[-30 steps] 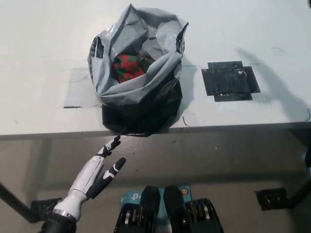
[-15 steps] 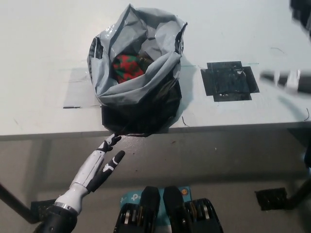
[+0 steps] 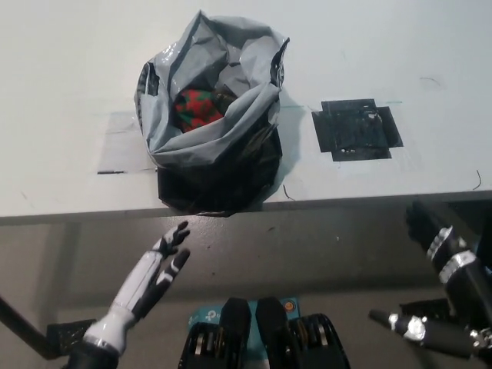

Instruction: The robot uses its right hand to pick up a bag of coffee beans and puts it in the black plastic bag, then the robot grabs the top of the bag and lifts it.

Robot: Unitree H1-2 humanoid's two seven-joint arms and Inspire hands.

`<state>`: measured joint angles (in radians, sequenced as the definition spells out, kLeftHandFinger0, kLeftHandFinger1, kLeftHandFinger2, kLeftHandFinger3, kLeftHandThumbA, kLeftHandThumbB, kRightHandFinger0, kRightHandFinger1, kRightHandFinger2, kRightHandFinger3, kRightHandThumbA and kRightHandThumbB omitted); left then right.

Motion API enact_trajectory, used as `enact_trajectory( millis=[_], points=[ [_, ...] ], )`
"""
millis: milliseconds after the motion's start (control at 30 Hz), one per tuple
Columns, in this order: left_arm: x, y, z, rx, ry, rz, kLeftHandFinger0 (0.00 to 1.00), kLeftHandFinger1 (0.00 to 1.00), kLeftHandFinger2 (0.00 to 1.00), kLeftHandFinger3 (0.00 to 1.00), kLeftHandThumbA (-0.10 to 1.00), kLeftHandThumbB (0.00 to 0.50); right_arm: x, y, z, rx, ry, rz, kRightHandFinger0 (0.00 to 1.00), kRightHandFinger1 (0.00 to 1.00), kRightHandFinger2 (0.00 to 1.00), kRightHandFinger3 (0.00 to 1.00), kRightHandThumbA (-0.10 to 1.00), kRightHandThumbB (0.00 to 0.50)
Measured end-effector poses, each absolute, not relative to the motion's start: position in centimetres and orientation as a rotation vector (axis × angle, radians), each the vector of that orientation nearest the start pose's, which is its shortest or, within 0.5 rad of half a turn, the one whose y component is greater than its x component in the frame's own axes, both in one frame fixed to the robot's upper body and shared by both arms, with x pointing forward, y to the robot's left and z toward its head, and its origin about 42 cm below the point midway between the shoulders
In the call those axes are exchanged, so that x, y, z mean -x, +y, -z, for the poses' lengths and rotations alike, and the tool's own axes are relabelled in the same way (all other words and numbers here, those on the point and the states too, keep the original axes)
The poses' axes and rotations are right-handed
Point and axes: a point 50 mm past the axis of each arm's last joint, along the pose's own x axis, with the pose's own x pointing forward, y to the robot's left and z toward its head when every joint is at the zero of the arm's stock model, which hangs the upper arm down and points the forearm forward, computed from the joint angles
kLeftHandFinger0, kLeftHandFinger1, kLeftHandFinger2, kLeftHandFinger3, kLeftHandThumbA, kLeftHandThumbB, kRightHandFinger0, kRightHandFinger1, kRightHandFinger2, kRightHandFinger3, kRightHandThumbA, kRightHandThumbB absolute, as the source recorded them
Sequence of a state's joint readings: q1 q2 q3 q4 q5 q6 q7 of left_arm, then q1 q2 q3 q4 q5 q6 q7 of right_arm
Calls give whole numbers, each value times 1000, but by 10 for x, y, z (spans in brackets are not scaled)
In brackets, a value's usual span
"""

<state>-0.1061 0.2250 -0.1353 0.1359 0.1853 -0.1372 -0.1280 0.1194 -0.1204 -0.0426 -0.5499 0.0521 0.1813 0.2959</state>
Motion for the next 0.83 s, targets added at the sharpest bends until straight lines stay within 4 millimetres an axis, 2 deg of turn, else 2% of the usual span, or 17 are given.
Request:
enact_trajectory(
  millis=[33,67,100,133,167,300,333,367,433,467,533,633,833],
  points=[
    [-311,240,-92,-419,-67,293,1000,1000,1000,1000,1000,262,-226,-236,-198,113,-226,-263,1000,1000,1000,1000,1000,282],
    [-302,242,-85,-410,-41,293,1000,1000,1000,1000,1000,262,-226,-234,-184,99,-190,-253,1000,1000,1000,1000,1000,286],
    [-297,243,-81,-406,-27,293,1000,1000,1000,1000,1000,269,-226,-233,-178,95,-175,-250,1000,1000,1000,1000,1000,307],
    [-290,244,-76,-400,-9,293,1000,1000,1000,1000,1000,277,-227,-232,-166,83,-148,-245,1000,1000,1000,1000,1000,305],
    [-288,245,-74,-398,-3,293,1000,1000,1000,1000,1000,288,-227,-231,-162,79,-139,-243,1000,1000,1000,1000,1000,313],
    [-265,248,-59,-381,52,299,1000,1000,1000,1000,1000,290,-223,-231,-119,55,-34,-219,1000,1000,1000,1000,1000,300],
    [-262,248,-58,-378,58,299,1000,1000,1000,1000,1000,291,-222,-231,-114,55,-23,-215,1000,1000,1000,1000,1000,284],
    [-259,248,-57,-376,63,299,1000,1000,1000,1000,1000,303,-221,-232,-110,55,-14,-211,1000,1000,1000,1000,1000,289],
    [-252,249,-54,-368,73,297,1000,1000,1000,1000,1000,295,-217,-232,-94,59,18,-200,1000,1000,1000,1000,1000,310],
    [-250,250,-54,-366,72,297,1000,1000,1000,1000,1000,292,-216,-232,-89,62,26,-197,1000,1000,1000,1000,1000,300],
    [-251,250,-57,-364,61,296,1000,1000,1000,1000,1000,279,-217,-232,-81,68,29,-190,1000,1000,1000,1000,1000,297],
    [-254,252,-65,-365,34,292,1000,1000,1000,1000,1000,296,-223,-232,-78,80,7,-185,1000,1000,1000,1000,1000,307],
    [-264,256,-79,-374,-14,282,1000,1000,1000,1000,1000,312,-237,-228,-83,118,-63,-191,1000,1000,1000,1000,1000,319]
  ],
)
